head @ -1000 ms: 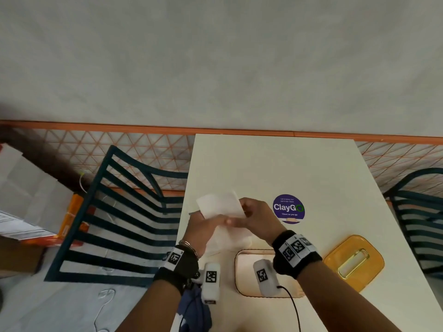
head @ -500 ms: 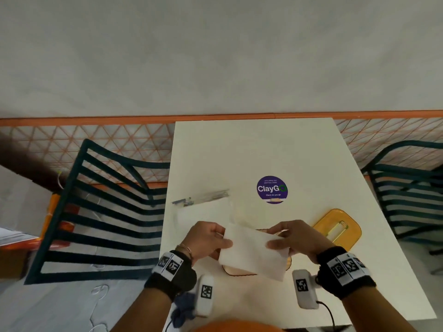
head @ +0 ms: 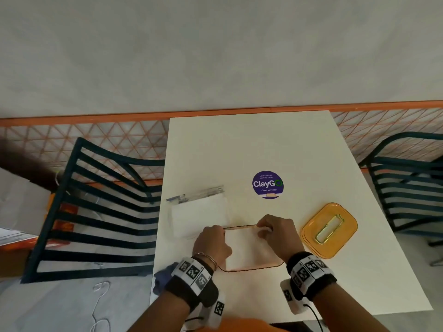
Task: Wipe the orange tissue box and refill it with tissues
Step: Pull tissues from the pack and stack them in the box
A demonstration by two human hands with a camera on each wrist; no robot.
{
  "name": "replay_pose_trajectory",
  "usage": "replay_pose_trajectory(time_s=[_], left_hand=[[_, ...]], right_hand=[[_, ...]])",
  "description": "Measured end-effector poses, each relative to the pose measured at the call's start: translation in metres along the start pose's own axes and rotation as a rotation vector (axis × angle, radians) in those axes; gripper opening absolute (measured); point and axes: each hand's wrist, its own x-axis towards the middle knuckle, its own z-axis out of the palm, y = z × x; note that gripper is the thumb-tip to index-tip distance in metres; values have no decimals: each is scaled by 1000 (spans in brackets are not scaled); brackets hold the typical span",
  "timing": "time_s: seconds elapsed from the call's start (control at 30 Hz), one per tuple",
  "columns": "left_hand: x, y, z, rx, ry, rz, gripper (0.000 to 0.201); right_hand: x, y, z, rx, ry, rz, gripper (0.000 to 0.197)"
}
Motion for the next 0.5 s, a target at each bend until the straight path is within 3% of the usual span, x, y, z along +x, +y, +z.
replay_pose_trajectory(time_s=[0.13,0.33,0.5], left_hand=[[1,6,12,169,-4,20,25],[3,10,14,289,5,37,29],[3,13,10,330,-1,59,33]], right_hand=[[-2,-1,3,-77,-15,-21,20],[-5,1,10,-166,-18,5,20],[-13,0,16,-263,2,12,42]])
